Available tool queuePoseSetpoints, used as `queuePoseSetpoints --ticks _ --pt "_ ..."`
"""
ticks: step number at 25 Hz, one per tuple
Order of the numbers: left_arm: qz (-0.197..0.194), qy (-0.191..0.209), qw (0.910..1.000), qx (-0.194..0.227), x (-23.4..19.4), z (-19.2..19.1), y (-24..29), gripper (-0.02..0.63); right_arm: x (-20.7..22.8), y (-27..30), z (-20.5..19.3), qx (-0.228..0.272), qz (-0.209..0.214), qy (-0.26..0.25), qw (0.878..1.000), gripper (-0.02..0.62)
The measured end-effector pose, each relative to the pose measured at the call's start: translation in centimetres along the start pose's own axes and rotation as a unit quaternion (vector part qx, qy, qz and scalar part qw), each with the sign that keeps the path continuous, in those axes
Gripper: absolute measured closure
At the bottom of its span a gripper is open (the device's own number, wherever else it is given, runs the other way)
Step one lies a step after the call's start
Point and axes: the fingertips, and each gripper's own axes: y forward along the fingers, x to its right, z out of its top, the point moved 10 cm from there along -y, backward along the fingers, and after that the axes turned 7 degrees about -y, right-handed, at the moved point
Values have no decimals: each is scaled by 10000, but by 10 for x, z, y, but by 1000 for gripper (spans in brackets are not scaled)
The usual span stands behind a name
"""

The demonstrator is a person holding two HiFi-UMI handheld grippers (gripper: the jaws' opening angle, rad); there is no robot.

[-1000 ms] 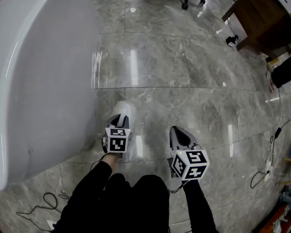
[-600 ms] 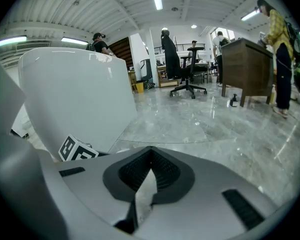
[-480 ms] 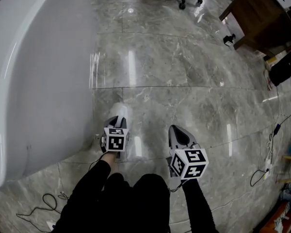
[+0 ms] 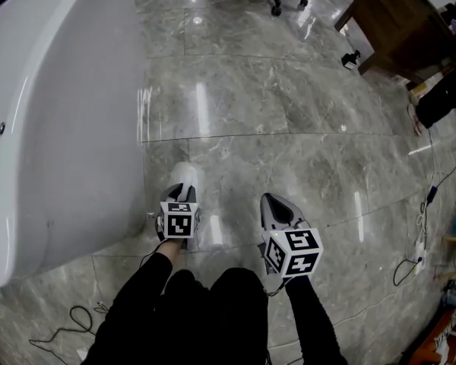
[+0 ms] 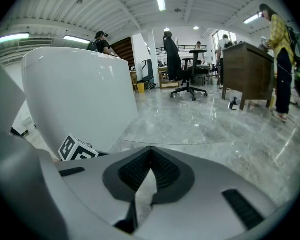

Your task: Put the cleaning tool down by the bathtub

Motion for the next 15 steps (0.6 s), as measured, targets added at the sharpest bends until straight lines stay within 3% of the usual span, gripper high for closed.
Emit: queuePoseSetpoints --ticks 8,15 --pt "-256 266 9987 356 8 31 -46 503 -3 -6 14 161 32 9 9999 595" --pt "-709 416 9938 744 22 64 -86 525 -8 -15 23 312 147 26 9994 594"
